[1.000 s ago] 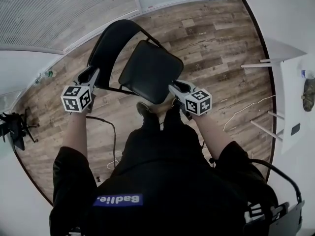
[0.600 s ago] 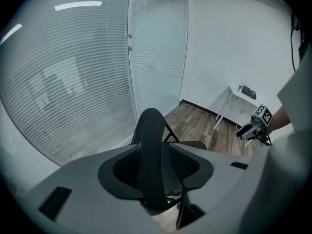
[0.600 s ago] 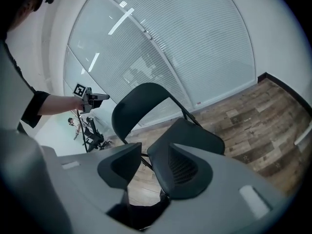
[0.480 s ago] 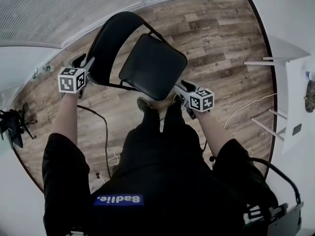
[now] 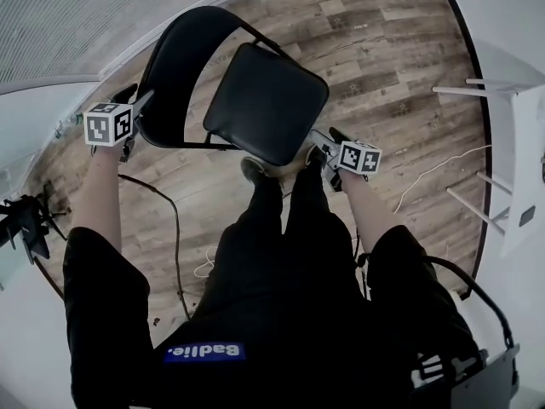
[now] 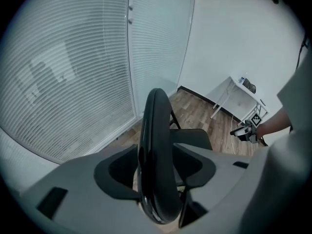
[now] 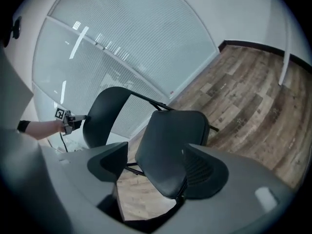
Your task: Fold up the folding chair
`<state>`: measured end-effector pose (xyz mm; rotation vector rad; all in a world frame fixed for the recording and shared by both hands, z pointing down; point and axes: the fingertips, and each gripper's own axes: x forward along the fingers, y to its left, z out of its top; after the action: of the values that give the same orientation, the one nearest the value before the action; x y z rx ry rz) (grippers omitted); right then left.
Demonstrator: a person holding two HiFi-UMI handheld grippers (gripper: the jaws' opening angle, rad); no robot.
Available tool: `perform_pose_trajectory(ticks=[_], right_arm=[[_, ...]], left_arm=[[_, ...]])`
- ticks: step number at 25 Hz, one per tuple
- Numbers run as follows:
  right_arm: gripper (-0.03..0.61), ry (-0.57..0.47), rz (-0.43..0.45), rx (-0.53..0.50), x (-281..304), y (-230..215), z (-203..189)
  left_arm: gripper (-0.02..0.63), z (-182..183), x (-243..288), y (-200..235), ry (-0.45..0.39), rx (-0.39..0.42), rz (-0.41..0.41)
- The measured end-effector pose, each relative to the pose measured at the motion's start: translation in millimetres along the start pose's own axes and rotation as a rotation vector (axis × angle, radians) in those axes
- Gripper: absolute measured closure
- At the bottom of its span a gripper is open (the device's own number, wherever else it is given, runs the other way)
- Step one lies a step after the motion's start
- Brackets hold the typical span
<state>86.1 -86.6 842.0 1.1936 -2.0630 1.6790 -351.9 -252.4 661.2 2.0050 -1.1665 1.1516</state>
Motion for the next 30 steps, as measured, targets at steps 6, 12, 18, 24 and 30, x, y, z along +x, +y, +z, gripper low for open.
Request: perform_pose_trajectory(ticks=[6, 12, 18, 24, 30], right_arm=[[0.16, -0.037, 0.001, 0.159, 21, -53, -6], [0.137, -0.013, 0.015, 0.226, 59, -102, -19], [0.132, 0.019, 0.041, 0.259, 111, -126, -34], [0.103, 0.026, 0.001, 0.281, 148, -156, -47], [0.1, 0.003, 0.028, 0.326, 178, -169, -52]], left_arm=[[0.402, -6, 29, 4, 0.081, 0.033, -0.04], [0.402, -1, 54, 6, 0.09, 0.036, -0.066], [0.402, 0, 68, 5, 0.06, 0.008, -0.114], [0.43, -6, 79, -1, 0.037, 0.012, -0.121], [0.453, -7, 86, 0, 0.038, 0.0, -0.143]])
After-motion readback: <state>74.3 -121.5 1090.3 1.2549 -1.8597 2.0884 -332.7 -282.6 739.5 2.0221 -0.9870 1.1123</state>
